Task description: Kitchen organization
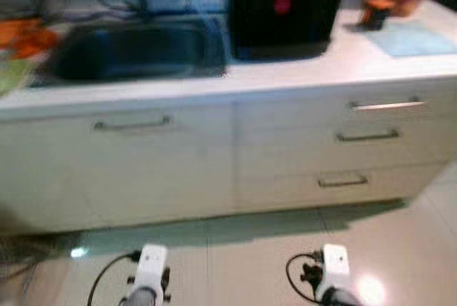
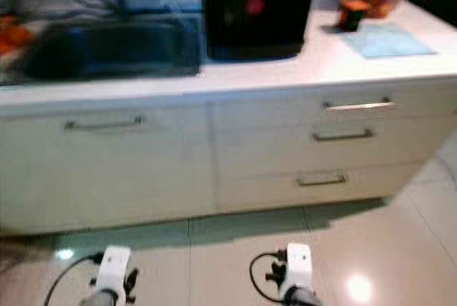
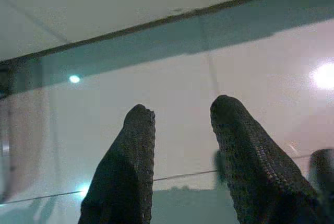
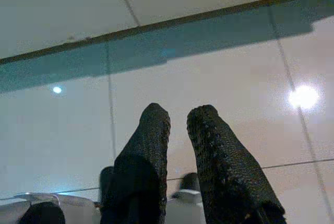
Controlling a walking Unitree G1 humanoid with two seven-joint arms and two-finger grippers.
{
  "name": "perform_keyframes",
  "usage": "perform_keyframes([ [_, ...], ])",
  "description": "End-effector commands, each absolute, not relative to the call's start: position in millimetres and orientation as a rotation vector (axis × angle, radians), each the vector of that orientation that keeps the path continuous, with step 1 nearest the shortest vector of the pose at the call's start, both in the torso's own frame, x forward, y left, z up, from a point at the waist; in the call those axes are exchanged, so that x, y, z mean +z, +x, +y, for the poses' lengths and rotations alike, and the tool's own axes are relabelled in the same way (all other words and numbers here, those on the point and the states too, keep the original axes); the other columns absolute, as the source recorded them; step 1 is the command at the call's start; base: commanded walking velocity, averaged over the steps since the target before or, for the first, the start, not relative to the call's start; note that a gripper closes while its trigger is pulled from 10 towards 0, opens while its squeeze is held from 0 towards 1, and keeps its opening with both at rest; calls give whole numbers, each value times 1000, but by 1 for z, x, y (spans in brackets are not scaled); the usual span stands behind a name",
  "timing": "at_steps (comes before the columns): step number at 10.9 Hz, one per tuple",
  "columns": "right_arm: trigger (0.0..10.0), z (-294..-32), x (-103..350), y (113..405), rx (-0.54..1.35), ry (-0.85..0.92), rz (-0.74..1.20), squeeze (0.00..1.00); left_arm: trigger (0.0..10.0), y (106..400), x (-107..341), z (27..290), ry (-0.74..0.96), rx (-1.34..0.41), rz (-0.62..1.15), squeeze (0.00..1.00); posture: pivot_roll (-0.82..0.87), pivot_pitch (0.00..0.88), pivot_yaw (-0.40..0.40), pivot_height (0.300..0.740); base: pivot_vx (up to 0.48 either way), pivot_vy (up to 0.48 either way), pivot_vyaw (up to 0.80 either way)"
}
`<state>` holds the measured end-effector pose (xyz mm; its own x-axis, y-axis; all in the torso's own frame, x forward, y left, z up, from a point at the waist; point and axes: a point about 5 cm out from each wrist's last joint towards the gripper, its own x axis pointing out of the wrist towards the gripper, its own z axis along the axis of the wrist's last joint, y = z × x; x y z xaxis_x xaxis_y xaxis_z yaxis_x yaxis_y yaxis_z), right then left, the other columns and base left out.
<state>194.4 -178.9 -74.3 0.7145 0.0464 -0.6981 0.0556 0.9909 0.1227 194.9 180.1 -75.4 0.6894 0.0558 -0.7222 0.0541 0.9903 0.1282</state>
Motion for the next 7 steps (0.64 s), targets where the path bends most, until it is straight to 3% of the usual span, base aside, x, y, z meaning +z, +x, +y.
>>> perform_keyframes([
  [1, 10000, -187, -75, 190, -26, 133, 782, 0, 10000, 193, -77, 175, 127, -1, 816, 0, -41, 66, 71, 740, 0, 480, 0],
  [7, 10000, -186, -75, 191, -23, 134, 779, 0, 10000, 193, -76, 176, 120, 11, 812, 0, -34, 74, 68, 740, 0, 480, 0],
])
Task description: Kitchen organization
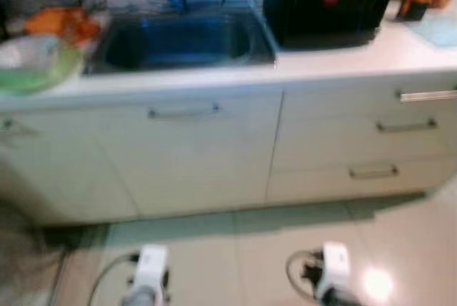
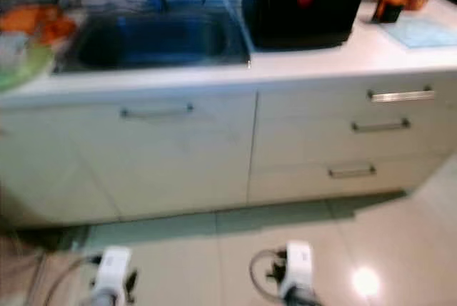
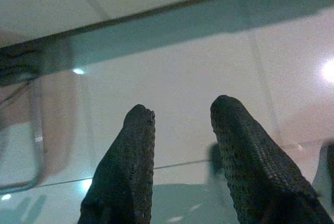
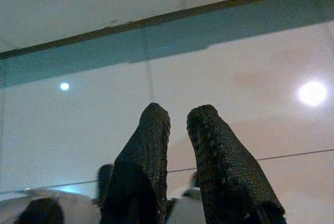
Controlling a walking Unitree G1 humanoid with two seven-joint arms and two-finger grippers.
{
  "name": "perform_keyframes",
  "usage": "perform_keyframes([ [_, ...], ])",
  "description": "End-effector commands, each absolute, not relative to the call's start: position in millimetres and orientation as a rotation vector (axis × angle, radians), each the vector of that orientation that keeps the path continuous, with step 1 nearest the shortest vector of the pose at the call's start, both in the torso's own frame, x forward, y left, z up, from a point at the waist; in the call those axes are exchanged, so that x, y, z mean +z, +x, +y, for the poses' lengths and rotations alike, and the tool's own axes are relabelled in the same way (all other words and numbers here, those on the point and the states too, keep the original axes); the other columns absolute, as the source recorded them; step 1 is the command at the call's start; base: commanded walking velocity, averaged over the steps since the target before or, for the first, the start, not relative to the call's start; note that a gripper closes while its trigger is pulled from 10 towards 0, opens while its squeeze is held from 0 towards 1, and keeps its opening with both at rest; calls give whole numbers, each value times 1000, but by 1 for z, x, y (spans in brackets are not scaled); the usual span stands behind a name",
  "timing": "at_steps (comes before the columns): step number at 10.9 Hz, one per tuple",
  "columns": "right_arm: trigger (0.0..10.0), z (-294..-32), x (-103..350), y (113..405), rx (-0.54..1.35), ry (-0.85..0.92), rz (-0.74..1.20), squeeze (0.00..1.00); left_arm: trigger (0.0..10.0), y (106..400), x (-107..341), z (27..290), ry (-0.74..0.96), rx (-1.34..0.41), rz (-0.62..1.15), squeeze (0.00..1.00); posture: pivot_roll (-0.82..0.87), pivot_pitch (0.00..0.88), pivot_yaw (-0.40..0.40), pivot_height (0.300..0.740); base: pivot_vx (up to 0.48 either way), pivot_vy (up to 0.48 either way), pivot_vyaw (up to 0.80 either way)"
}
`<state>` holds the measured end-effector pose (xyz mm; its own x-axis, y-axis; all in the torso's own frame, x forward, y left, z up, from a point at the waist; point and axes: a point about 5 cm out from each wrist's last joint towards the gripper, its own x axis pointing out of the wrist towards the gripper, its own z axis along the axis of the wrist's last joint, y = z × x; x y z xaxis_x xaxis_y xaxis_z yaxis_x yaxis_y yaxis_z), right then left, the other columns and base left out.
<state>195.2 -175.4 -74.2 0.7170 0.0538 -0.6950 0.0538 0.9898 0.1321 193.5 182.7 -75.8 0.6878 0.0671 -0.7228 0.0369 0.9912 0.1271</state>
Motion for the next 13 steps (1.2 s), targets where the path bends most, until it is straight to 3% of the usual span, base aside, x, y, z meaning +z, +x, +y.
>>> perform_keyframes([
  [1, 10000, -186, -75, 192, -23, 136, 777, 0, 10000, 194, -76, 177, 121, 12, 809, 0, -34, 74, 69, 740, 0, 480, 0],
  [5, 10000, -185, -75, 191, -19, 136, 775, 0, 10000, 195, -75, 178, 119, 16, 803, 0, -29, 69, 70, 740, 0, 480, 0],
  [10, 10000, -185, -74, 192, -8, 139, 766, 0, 10000, 233, -50, 160, 29, -39, 612, 0, -8, 82, 66, 740, 0, 0, 0],
  [13, 10000, -183, -73, 193, -6, 136, 754, 0, 10000, 223, -58, 167, 59, -28, 659, 0, -13, 86, 73, 740, 364, 0, 0],
])
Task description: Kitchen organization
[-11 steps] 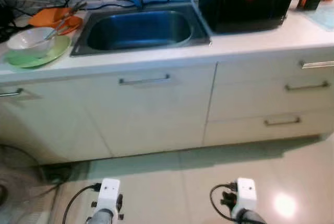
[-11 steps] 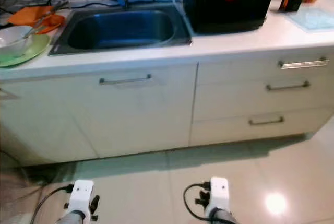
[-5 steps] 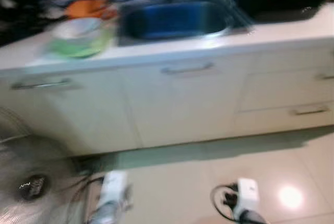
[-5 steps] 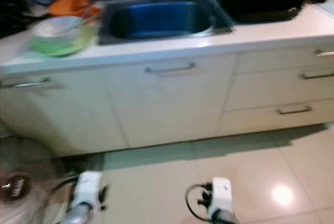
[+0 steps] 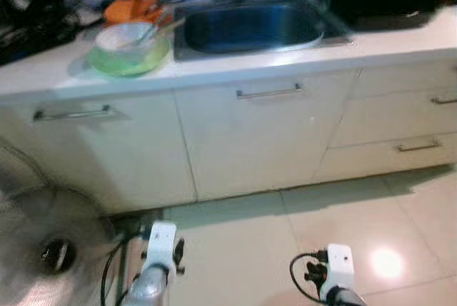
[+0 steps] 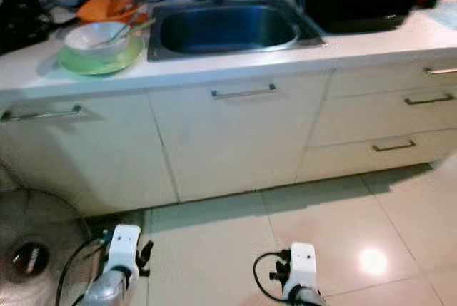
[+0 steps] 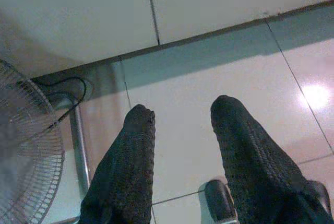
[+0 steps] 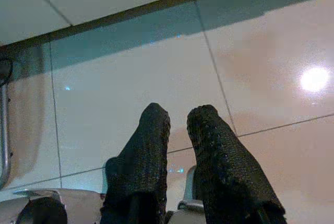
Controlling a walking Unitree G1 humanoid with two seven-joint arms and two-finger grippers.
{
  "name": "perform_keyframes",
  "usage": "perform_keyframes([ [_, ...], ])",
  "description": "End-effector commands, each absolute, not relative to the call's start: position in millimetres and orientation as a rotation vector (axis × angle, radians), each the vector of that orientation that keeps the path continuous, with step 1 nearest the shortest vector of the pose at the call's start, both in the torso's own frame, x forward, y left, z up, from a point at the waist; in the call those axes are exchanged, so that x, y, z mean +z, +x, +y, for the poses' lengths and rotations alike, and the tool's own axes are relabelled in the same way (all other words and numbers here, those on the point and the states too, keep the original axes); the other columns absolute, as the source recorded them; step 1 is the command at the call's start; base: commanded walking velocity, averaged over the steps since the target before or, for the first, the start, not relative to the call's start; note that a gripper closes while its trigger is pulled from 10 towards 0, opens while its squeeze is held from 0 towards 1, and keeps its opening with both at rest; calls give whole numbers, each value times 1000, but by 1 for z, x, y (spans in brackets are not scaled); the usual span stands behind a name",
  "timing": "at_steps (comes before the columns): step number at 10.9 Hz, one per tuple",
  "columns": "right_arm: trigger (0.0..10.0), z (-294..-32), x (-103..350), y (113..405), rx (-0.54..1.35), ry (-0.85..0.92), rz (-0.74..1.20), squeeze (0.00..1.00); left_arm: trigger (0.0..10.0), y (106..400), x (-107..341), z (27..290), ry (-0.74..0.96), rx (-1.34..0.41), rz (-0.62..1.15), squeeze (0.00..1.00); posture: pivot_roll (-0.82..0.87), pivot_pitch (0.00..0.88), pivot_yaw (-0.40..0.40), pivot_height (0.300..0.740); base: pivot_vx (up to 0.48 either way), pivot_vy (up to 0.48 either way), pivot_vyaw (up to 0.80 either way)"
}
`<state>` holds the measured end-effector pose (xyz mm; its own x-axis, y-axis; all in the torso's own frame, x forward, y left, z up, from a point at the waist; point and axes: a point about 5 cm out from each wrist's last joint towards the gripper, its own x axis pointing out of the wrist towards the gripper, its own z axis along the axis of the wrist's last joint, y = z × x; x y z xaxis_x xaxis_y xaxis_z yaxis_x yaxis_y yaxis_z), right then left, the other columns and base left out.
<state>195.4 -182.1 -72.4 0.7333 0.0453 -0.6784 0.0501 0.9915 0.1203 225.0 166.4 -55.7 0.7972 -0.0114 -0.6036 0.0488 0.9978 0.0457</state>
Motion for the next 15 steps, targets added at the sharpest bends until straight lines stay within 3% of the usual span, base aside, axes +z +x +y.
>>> perform_keyframes([
  [1, 10000, -182, -73, 194, -7, 135, 754, 0, 10000, 218, -60, 169, 63, -20, 675, 0, -10, 87, 73, 740, 379, 0, 0],
  [10, 10000, -182, -73, 194, -1, 130, 761, 0, 10000, 216, -62, 168, 75, -23, 689, 0, -8, 77, 76, 740, 369, 0, 108],
  [15, 10000, -181, -73, 196, 2, 124, 759, 0, 10000, 216, -62, 168, 71, -33, 685, 0, -9, 71, 79, 740, 0, 0, 499],
])
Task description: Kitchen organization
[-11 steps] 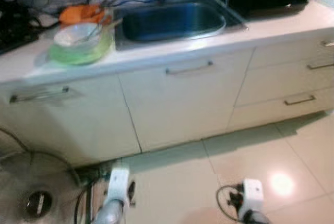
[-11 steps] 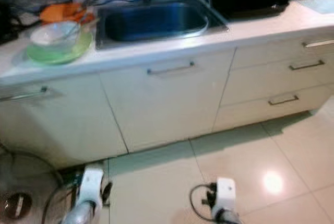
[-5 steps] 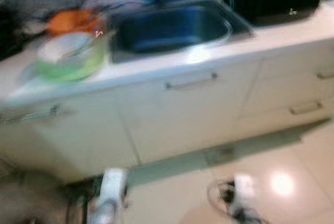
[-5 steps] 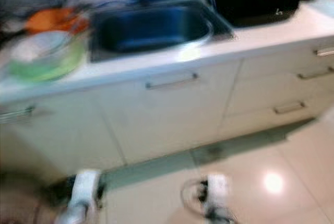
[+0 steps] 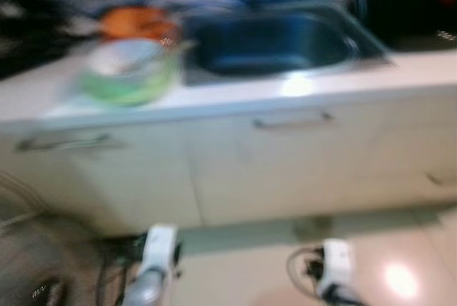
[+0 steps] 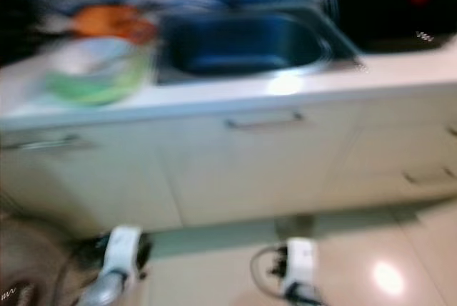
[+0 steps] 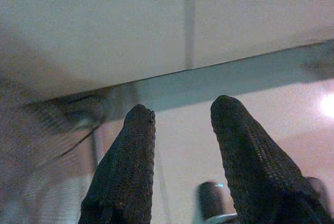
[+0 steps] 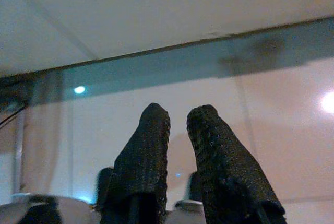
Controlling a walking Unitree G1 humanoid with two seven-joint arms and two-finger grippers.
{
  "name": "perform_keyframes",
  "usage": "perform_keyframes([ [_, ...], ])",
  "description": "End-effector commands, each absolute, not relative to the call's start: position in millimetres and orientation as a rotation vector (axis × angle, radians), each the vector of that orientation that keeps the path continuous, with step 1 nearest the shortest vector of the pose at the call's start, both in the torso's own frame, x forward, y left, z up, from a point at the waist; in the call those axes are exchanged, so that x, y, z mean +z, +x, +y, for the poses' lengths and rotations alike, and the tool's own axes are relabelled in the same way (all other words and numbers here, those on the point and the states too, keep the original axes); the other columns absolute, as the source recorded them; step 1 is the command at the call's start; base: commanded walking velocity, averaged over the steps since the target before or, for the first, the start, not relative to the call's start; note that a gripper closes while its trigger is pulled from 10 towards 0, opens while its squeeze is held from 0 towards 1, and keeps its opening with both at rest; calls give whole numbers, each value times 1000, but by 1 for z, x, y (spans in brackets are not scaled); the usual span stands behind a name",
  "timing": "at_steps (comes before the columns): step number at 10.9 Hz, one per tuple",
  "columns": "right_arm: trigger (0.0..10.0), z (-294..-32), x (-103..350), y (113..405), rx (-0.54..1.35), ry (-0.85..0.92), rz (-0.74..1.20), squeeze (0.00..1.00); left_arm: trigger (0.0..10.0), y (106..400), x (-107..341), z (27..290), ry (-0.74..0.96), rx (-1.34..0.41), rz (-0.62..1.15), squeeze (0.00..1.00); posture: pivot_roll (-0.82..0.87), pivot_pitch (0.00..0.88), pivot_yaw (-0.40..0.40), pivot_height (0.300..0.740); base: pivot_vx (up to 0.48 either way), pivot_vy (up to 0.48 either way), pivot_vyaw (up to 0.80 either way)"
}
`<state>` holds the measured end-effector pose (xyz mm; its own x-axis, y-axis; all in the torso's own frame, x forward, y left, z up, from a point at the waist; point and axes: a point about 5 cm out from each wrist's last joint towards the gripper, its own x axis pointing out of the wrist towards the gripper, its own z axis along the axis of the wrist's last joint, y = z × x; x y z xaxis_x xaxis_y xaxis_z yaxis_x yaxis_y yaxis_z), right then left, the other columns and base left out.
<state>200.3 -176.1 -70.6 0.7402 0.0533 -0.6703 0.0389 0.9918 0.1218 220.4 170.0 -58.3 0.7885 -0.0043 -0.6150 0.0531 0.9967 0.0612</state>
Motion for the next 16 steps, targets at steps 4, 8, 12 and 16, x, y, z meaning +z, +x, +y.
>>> perform_keyframes([
  [4, 10000, -181, -73, 196, -4, 128, 759, 0, 10000, 215, -62, 168, 70, -32, 689, 0, -8, 75, 78, 740, 0, 0, 472],
  [8, 10000, -186, -57, 214, -57, 94, 589, 0, 10000, 234, -45, 164, 98, -81, 534, 0, 3, 84, 81, 740, 0, 0, 0],
  [12, 10000, -176, 14, 282, 7, 96, 158, 0, 10000, 283, 12, 156, 155, -128, 169, 0, 7, 91, 88, 740, 0, 0, 0],
  [16, 10000, -163, 78, 305, 35, 47, -159, 0, 10000, 312, 79, 143, 187, -162, -192, 0, 11, 85, 95, 740, 0, 0, 0],
])
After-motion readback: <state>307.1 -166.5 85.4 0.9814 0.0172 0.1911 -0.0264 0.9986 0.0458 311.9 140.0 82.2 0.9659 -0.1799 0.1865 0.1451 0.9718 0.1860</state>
